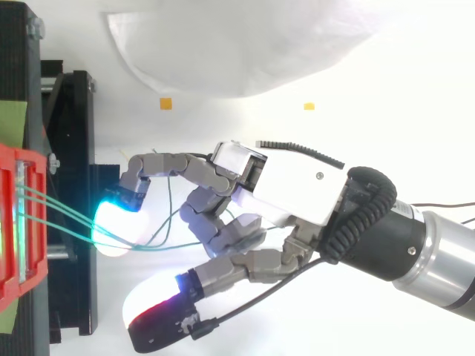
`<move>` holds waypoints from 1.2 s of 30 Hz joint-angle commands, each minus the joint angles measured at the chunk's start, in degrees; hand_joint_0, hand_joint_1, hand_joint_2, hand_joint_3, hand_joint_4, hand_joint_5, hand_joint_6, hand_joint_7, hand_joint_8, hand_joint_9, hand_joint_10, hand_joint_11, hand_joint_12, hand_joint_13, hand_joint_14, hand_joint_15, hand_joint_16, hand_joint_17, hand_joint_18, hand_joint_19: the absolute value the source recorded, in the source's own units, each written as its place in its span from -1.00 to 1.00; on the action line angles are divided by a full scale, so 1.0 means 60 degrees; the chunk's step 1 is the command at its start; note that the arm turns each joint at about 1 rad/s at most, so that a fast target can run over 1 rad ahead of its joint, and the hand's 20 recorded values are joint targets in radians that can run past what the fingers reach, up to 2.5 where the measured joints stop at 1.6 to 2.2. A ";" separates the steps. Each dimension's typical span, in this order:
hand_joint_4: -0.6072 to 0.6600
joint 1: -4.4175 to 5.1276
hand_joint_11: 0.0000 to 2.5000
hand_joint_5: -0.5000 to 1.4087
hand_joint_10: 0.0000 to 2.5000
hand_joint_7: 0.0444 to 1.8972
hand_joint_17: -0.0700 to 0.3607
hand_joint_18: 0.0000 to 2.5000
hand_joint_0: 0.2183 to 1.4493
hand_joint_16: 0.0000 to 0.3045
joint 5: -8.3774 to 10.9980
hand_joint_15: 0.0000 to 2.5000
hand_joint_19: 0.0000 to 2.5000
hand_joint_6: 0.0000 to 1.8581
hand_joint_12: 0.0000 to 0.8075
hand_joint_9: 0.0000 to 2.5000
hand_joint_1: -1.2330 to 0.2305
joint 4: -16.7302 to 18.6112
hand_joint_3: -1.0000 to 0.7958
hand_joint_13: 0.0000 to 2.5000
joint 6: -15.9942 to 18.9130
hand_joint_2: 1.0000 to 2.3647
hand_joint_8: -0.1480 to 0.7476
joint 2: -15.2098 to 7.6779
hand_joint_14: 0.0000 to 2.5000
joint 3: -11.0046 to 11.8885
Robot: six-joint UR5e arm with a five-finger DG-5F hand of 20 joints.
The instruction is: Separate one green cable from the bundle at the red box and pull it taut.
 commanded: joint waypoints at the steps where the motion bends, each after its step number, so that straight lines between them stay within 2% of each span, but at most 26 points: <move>1: 0.23 0.0000 0.10 -0.53 0.82 0.36 0.01 -0.06 -0.51 -0.57 -0.0011 0.11 -0.11 -0.46 -0.10 -0.13 -0.60 -0.0008 -0.44 -0.03 0.0018 -1.00 0.04 0.0000 0.00 0.0000; 5: 0.26 0.0000 0.08 -0.52 0.76 0.49 0.01 -0.10 -0.52 -0.57 -0.0025 0.13 -0.15 -0.46 -0.06 -0.15 -0.61 -0.0023 -0.44 -0.05 0.0237 -1.00 0.08 0.0015 -0.06 0.0000; 9: 0.24 0.0000 0.04 -0.52 0.69 0.33 0.03 -0.09 -0.55 -0.56 -0.0025 0.07 -0.17 -0.38 -0.06 -0.12 -0.60 -0.0082 -0.44 -0.03 0.0340 -1.00 0.10 0.0000 -0.07 0.0000; 11: 0.22 0.0015 0.12 -0.51 0.47 0.33 0.05 -0.07 -0.58 -0.55 -0.0025 0.07 -0.16 -0.39 -0.04 -0.04 -0.55 -0.0111 -0.44 0.01 0.0340 -1.00 0.08 0.0015 -0.10 0.0000; 13: 0.22 0.0044 0.17 -0.48 0.29 0.41 0.06 -0.05 -0.60 -0.54 -0.0011 0.08 -0.16 -0.44 -0.04 0.05 -0.49 -0.0126 -0.44 0.04 0.0355 -1.00 0.08 0.0000 -0.11 0.0000; 16: 0.22 0.0044 0.22 -0.46 0.13 0.43 0.08 -0.02 -0.62 -0.53 0.0019 0.06 -0.15 -0.46 -0.01 0.14 -0.41 -0.0126 -0.44 0.08 0.0355 -1.00 0.08 0.0000 -0.10 0.0000; 17: 0.22 0.0044 0.30 -0.45 -0.03 0.42 0.09 0.01 -0.63 -0.52 0.0019 0.05 -0.14 -0.46 0.00 0.23 -0.37 -0.0126 -0.44 0.11 0.0355 -1.00 0.07 0.0000 -0.08 0.0000; 20: 0.25 0.0044 0.32 -0.45 -0.12 0.41 0.10 0.06 -0.64 -0.51 0.0033 0.06 -0.14 -0.46 0.02 0.29 -0.34 -0.0170 -0.44 0.15 0.0355 -1.00 0.08 0.0000 -0.09 0.0000; 25: 0.22 0.0044 0.33 -0.45 -0.14 0.44 0.08 0.07 -0.62 -0.52 0.0106 0.06 -0.13 -0.46 0.00 0.29 -0.37 -0.0184 -0.44 0.15 0.0530 -1.00 0.06 0.0000 -0.08 0.0000; 29: 0.18 0.0044 0.36 -0.46 -0.14 0.19 0.06 0.13 -0.61 -0.54 0.0165 0.08 -0.13 -0.33 -0.01 0.36 -0.40 -0.0389 -0.44 0.19 0.1234 -1.00 0.04 0.0000 -0.06 0.0000; 31: 0.15 0.0059 0.36 -0.46 -0.15 0.15 0.05 0.15 -0.60 -0.54 0.0165 0.07 -0.13 -0.31 -0.01 0.37 -0.40 -0.0668 -0.44 0.20 0.1234 -1.00 0.03 0.0000 -0.05 0.0000; 34: 0.12 0.0059 0.39 -0.45 -0.19 0.15 0.04 0.16 -0.59 -0.55 0.0150 0.08 -0.13 -0.31 -0.03 0.40 -0.40 -0.0770 -0.44 0.22 0.1292 -1.00 0.03 0.0000 -0.04 0.0000; 35: 0.12 0.0073 0.48 -0.45 -0.29 0.16 0.04 0.17 -0.59 -0.55 0.0165 0.09 -0.13 -0.31 -0.02 0.44 -0.39 -0.0785 -0.44 0.22 0.1365 -1.00 0.00 0.0000 -0.04 0.0000; 36: 0.15 0.0073 0.51 -0.45 -0.29 0.16 0.04 0.17 -0.59 -0.55 0.0165 0.09 -0.13 -0.32 -0.02 0.44 -0.38 -0.0785 -0.44 0.23 0.1380 -1.00 0.03 0.0000 -0.04 0.0000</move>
